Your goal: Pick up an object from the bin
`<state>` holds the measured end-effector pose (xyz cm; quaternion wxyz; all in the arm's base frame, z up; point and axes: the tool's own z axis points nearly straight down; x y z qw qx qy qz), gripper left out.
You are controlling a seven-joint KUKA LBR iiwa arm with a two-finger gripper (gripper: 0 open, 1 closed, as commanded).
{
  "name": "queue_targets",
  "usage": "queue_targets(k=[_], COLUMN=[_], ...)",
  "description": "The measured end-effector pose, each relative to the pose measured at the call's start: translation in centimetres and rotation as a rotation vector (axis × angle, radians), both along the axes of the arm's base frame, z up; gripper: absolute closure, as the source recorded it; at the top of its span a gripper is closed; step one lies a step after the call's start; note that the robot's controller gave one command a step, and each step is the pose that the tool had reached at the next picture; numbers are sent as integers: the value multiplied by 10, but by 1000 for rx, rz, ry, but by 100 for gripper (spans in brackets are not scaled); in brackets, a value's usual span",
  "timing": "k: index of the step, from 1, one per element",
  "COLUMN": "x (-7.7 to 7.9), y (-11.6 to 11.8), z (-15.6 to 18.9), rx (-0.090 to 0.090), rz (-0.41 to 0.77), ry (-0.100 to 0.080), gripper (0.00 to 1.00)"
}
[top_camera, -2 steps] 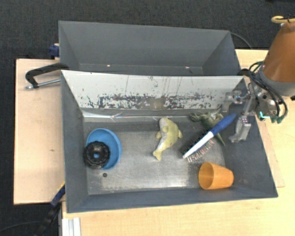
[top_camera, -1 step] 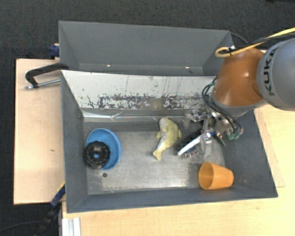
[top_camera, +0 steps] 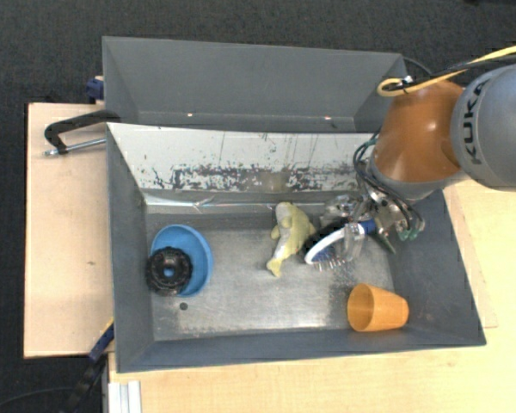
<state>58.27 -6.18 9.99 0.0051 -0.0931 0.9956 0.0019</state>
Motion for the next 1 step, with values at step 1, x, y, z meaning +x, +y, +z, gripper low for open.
queue_targets(k=[1], x=[15], y=[1], z=[184], rx=[-6], rz=[73], ry=[-6], gripper=[100])
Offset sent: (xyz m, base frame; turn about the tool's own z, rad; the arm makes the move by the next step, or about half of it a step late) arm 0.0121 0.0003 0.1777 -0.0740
